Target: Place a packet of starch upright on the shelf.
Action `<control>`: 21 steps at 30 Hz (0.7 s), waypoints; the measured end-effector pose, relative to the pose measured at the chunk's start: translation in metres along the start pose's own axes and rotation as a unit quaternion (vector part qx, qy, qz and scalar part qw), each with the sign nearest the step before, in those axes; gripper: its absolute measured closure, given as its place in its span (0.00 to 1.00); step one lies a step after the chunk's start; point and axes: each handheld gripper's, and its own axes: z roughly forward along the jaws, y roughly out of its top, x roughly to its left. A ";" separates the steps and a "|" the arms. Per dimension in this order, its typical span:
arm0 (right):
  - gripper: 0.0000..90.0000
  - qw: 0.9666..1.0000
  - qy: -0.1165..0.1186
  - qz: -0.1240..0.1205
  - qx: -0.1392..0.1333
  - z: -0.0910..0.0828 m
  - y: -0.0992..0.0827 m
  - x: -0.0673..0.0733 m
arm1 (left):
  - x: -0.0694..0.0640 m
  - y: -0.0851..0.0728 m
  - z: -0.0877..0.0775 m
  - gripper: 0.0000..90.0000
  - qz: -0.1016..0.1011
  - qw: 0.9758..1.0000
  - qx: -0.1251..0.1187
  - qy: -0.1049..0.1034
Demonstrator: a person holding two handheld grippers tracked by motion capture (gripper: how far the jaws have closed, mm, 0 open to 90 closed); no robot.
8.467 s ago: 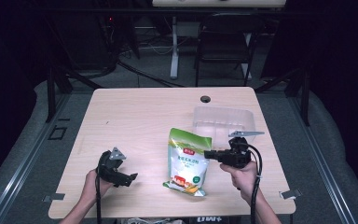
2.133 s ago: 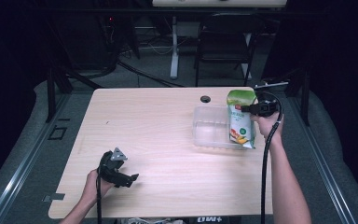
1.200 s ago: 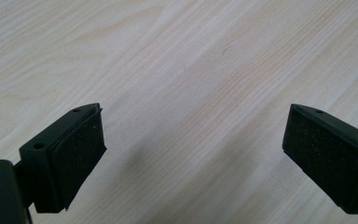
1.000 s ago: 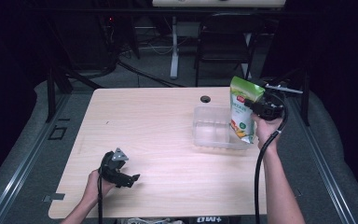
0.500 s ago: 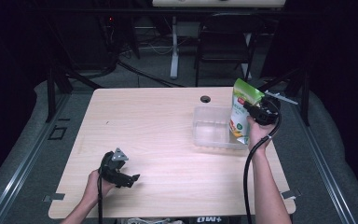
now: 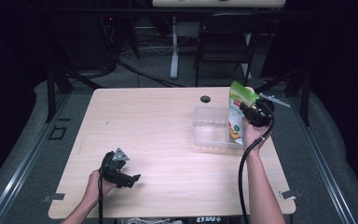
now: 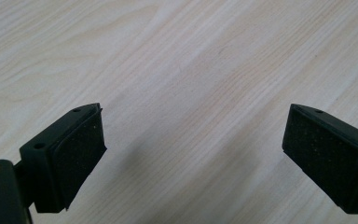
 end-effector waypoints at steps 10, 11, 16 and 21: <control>1.00 1.000 0.000 -0.025 0.010 -0.006 -0.007 -0.006 | 0.002 -0.001 0.002 0.06 -0.005 1.000 0.003 0.002; 1.00 0.999 -0.002 -0.034 0.013 -0.006 -0.007 -0.006 | 0.002 -0.001 0.002 0.06 -0.006 1.000 0.003 0.003; 1.00 0.998 -0.013 -0.055 0.023 -0.009 -0.011 -0.014 | 0.001 -0.005 0.002 0.06 -0.008 1.000 0.011 0.001; 1.00 0.998 -0.026 -0.055 0.022 -0.015 -0.013 -0.025 | 0.002 -0.005 -0.001 0.06 -0.009 1.000 0.004 0.004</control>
